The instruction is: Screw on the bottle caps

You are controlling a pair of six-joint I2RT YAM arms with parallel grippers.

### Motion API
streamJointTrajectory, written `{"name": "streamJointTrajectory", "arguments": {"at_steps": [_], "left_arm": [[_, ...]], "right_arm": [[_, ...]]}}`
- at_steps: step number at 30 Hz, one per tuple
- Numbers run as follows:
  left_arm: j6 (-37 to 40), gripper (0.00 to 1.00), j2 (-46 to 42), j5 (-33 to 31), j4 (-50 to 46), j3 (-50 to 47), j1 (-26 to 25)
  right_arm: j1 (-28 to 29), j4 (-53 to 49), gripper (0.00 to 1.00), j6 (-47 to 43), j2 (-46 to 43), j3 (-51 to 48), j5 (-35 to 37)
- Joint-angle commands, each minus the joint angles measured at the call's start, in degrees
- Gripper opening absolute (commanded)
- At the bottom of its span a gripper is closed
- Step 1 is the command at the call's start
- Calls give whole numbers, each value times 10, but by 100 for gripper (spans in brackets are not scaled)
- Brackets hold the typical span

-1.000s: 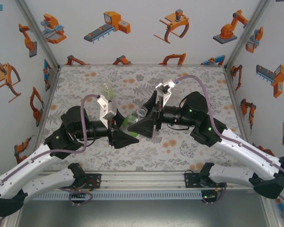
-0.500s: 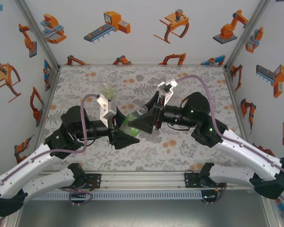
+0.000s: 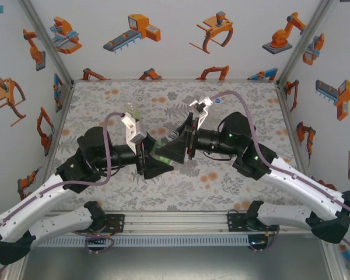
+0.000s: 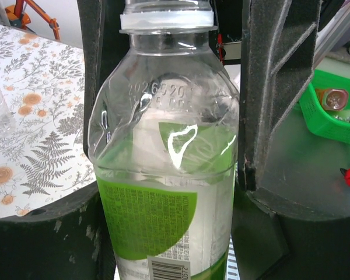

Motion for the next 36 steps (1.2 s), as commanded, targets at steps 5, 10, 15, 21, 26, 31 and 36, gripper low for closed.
{"name": "streamJointTrajectory", "arguments": {"at_steps": [5,10,15,21,26,31,36], "left_arm": [[6,49,6,25,5,16,-1],[5,39,-2,13,-2,14,-1],[13,26,-20,-36,-41,13,-1],[16,5,-59,-94,-75,-3,0],[7,0,-99,-143,-101,-19,1],[-12,0,-139,-177,-130,-31,1],[-44,0,-182,-215,-156,-47,1]], "right_arm": [[10,17,36,6,-1,26,3],[11,-3,53,-1,-10,28,22],[10,-78,74,-45,-33,47,77],[10,-167,76,-95,-50,74,141],[9,-229,76,-103,-51,80,227],[-4,-288,75,-103,-33,83,300],[-30,-311,71,-88,18,78,302]]}}
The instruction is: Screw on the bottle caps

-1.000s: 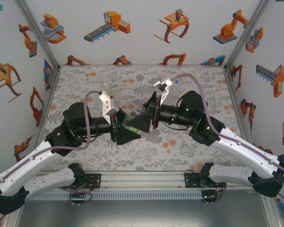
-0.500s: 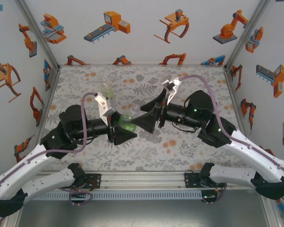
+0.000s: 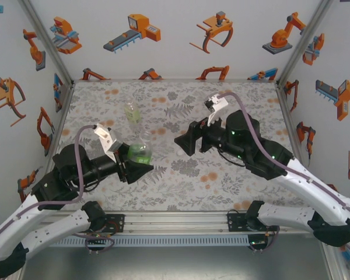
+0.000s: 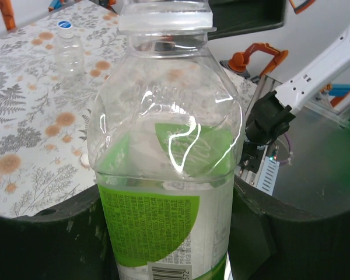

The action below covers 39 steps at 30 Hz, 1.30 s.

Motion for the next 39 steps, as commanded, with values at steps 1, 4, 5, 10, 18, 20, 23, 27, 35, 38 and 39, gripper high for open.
{"name": "streamJointTrajectory", "arguments": {"at_steps": [1,4,5,10,18,20,23,27,35,38,39], "left_arm": [[-31,0,-31,-40,-25,-13,1],[-40,0,-55,-62,-54,-13,2],[-41,0,-60,-69,-61,-14,2],[-44,0,-95,-84,-103,-9,2],[-43,0,-156,-94,-142,-14,2],[-42,0,-166,-100,-154,-10,1],[-41,0,-178,-109,-166,-8,1],[-33,0,-204,-110,-173,-4,1],[-24,0,-215,-129,-194,10,1],[-25,0,-220,-133,-196,9,1],[-26,0,-222,-135,-196,8,1]], "right_arm": [[-17,-40,70,11,42,8,28],[-34,-47,66,34,91,7,26],[-40,-48,65,39,106,7,25],[-63,-64,62,92,189,12,21],[-77,-108,59,140,310,48,22],[-83,-109,59,151,328,50,20],[-94,-106,59,161,358,51,13],[-102,-111,58,162,396,66,8],[-90,-143,49,149,462,139,-5],[-65,-156,48,144,502,193,2],[-55,-165,48,143,520,218,5]]}}
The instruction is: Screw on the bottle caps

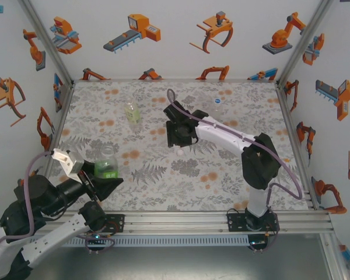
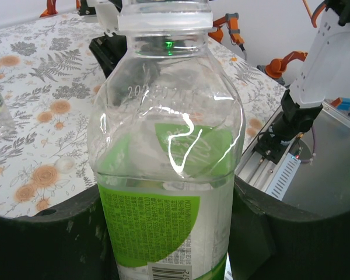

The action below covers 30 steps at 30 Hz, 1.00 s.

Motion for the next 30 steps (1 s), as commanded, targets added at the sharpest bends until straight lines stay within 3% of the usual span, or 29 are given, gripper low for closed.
{"name": "streamJointTrajectory", "arguments": {"at_steps": [1,6,19,30], "left_arm": [[4,0,-12,-13,1,10,1],[3,0,-13,-11,-10,19,1],[1,0,-29,-19,-30,23,1],[-4,0,-39,-21,-33,23,0]], "right_arm": [[39,-33,48,-6,50,78,6],[61,-40,48,2,106,135,11],[65,-39,48,13,142,156,15],[102,-93,48,6,239,298,23]]}}
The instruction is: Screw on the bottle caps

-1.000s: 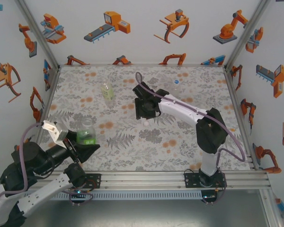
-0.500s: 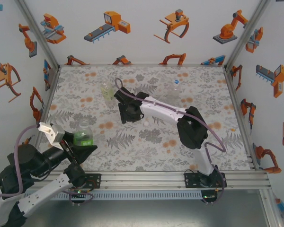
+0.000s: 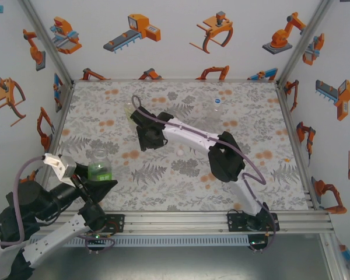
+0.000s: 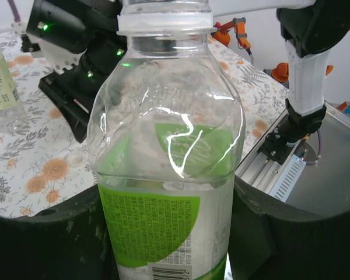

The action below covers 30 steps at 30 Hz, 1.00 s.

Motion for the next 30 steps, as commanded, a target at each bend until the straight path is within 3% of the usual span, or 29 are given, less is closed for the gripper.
{"name": "streamJointTrajectory", "arguments": {"at_steps": [1,14,21,30], "left_arm": [[-5,0,-9,-6,-3,14,0],[-8,0,-13,-12,-3,16,0],[-10,0,-14,-12,-4,15,-1],[-17,0,-13,-12,-3,13,-1]], "right_arm": [[13,-42,47,2,33,45,12],[25,-41,40,-1,82,94,17],[25,-51,51,-1,115,130,21],[26,-48,48,-4,142,137,22]]}}
